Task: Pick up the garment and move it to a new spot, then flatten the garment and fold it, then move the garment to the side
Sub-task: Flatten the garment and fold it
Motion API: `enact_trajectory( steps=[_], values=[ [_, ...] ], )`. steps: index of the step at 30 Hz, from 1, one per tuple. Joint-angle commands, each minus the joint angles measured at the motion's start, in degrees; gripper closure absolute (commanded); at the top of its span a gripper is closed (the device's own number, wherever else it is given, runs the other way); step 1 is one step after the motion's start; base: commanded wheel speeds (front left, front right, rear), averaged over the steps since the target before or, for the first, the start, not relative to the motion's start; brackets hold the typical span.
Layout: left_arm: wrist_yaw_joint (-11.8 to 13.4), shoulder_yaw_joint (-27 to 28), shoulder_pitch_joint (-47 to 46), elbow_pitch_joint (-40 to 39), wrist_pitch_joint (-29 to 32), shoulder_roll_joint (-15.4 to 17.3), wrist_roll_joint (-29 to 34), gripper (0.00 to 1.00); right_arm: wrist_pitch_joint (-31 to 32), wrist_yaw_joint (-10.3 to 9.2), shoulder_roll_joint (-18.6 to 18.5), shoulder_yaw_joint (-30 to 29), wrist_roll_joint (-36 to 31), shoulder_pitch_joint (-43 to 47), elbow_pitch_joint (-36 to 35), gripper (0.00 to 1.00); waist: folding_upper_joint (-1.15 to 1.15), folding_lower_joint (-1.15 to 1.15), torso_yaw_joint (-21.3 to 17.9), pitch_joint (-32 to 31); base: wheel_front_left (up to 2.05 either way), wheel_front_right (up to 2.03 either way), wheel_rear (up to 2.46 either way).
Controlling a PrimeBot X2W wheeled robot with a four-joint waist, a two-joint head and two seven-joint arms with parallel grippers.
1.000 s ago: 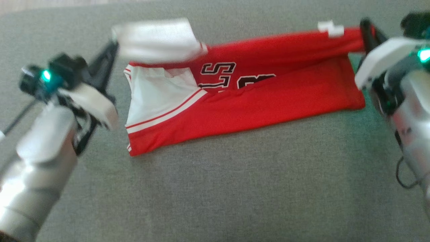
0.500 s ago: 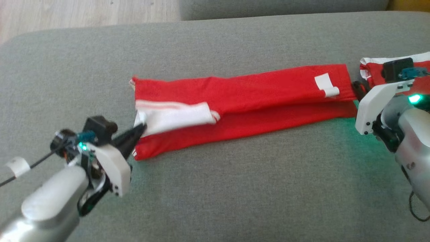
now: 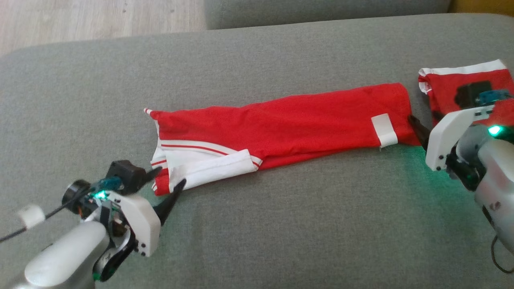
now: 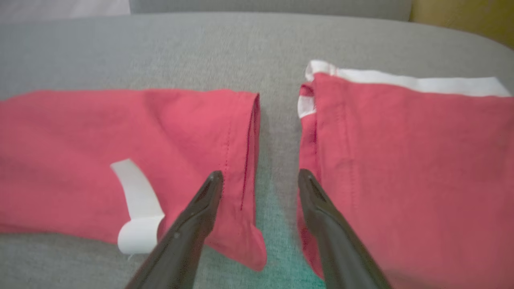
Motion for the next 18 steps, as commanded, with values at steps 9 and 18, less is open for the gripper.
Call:
enact_trajectory(
  steps=[9,18],
  values=[
    [9.41,11.53,-1.78,-0.67,-20.23,-2.46,2.26,0.00,-16.88,-0.11,1.43,-5.92,3.67,-2.83,-2.86,0.00,0.00,0.00,-1.32,-2.66,0.00,0.00,0.00],
    [13.61,29.57,4.31,-6.10,-26.86,-11.09,3.31,0.00,-25.21,-0.11,5.87,-20.11,-2.85,0.18,-13.32,0.00,0.00,0.00,-2.02,-4.70,0.00,0.00,0.00]
  ],
)
